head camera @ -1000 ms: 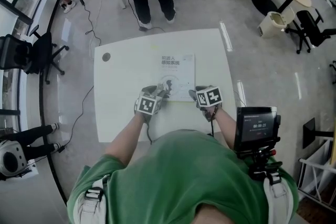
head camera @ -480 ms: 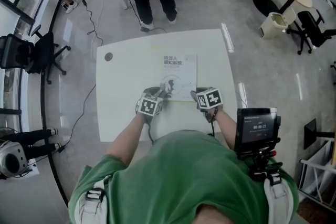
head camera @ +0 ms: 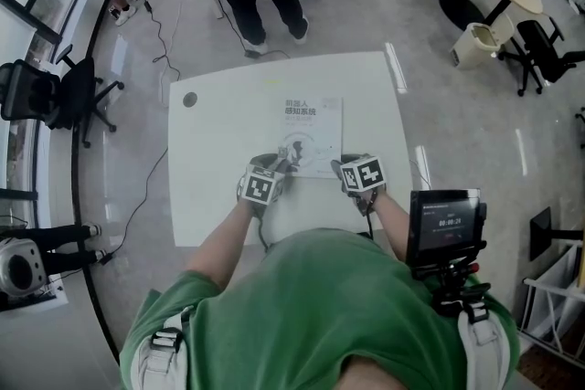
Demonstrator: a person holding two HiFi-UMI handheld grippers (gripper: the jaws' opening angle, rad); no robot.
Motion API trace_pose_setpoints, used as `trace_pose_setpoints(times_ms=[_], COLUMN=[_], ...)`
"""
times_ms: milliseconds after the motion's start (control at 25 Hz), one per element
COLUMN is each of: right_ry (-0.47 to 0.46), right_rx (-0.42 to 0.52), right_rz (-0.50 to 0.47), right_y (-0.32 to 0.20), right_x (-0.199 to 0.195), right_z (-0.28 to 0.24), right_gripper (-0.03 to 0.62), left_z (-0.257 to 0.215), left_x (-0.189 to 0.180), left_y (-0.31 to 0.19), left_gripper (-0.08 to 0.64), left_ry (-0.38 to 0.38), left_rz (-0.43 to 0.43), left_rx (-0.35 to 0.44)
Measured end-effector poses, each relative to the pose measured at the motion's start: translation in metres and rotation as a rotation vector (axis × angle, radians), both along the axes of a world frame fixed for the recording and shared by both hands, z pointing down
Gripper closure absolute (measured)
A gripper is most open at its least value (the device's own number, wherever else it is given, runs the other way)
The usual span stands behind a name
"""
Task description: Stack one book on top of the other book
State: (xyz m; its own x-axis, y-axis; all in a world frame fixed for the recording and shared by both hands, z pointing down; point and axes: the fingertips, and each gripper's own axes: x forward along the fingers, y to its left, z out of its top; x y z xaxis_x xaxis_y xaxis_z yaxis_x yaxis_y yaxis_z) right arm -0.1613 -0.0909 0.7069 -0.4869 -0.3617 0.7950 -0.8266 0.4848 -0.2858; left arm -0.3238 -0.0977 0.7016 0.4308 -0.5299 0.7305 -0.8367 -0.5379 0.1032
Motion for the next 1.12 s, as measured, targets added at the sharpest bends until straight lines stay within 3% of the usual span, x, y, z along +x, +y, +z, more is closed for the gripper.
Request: trace_pose_setpoints(times_ms=[200,360,680,960,1120], right_ry=[0.009,0.013,-0.041,-0.123,-0.167], right_rx=[0.027,0.071,0.271,0.385,0.436], right_rz=[-0.022,-0.052,-0.078,-0.066,-0.07], right_y=[0.0,0.005,-0.001,0.0,0.013], right_x=[-0.003,-0.008,0.0,-0.012,-0.024], right_z=[-0.003,-0.01,-0.043,-0.086,-0.105], right_gripper=[0.468,0.468,0.508,0.588,0.589], left_z=[-0.003,-0.01,-0.032,-0.07,-0.093], left_x=[-0.005,-0.025,-0.033,-0.011,0.001], left_y=[0.002,0.009,0.038,0.05,0.047], left_gripper=[0.455,0.47,0.549,0.553,0.554], left_ry=[-0.027,-0.053,-0.078,-0.061,-0.032], left_rz=[-0.014,-0.092,-0.246,-0.234,-0.22], left_rx=[0.031,0.095,0.224,0.302,0.377])
